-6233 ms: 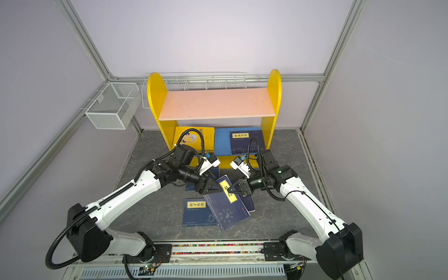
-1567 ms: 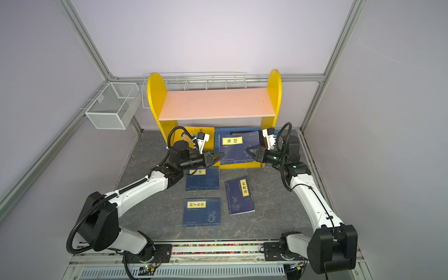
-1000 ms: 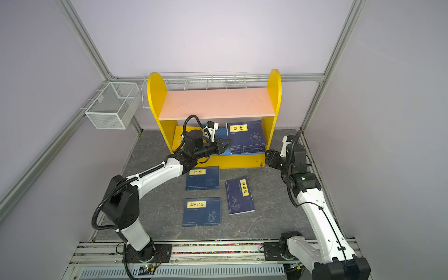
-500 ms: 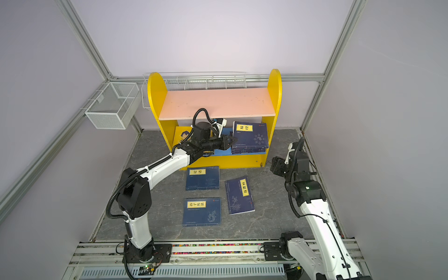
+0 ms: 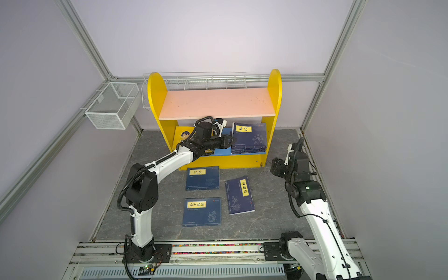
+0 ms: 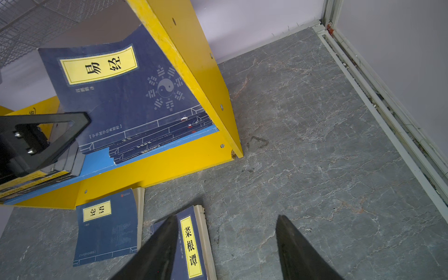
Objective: Stacking books/files
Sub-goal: Place the book at the bookshelf.
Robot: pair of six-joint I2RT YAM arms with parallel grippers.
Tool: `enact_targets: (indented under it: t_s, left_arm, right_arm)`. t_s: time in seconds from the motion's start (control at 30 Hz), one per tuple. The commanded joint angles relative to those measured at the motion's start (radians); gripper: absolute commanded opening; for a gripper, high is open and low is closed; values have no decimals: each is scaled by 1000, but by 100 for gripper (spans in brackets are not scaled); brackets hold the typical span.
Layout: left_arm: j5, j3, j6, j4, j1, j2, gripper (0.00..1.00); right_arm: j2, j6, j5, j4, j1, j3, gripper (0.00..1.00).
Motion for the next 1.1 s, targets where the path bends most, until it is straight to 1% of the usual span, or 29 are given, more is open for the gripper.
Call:
enact_targets:
  t_s: [0.0,0.17,0.27,0.33,0.37,0.4,0.43,0.47,0.63,0.7,0.87,0.97,1.07]
  left_arm:
    - [7,42,-45,-2,10,30,0]
    - [4,45,-34,-23,11,39,0]
    - [0,66,-13,-66,9,46,0]
    - [-32,65,-8,-76,9,41,31]
    - [-48,66,-9,-82,9,41,49]
    - [-65,68,-9,-88,9,36,63]
    - [-82,70,-9,-93,9,35,74]
    - [-105,71,-13,-95,9,33,79]
    - [-192,77,-11,-108,5,16,83]
    - [-227,95,7,-137,1,15,84]
    - [-334,113,55,-220,-38,-8,85]
    - [-357,60,98,-192,-74,-66,86]
    - [-365,-47,138,-141,-109,-149,86]
  right_arm:
    - [-11,-21,-10,-5,-5,17,67]
    - [-13,-26,-14,-5,-4,23,67]
    - [-15,-25,-14,-6,-5,24,67]
    - [-20,-26,-27,-4,-5,21,67]
    - [-22,-28,-39,2,-4,16,67]
    - [-24,-28,-47,6,-5,13,67]
    - [-27,-29,-55,10,-5,11,67]
    - [-31,-32,-66,14,-5,10,67]
    - [-38,-37,-103,20,-5,1,67]
    - [-37,-42,-122,17,-5,-2,67]
    - [-42,-41,-115,15,-1,-22,67]
    - [-34,-35,-131,6,18,-57,67]
    - [-21,-22,-167,9,76,-158,68]
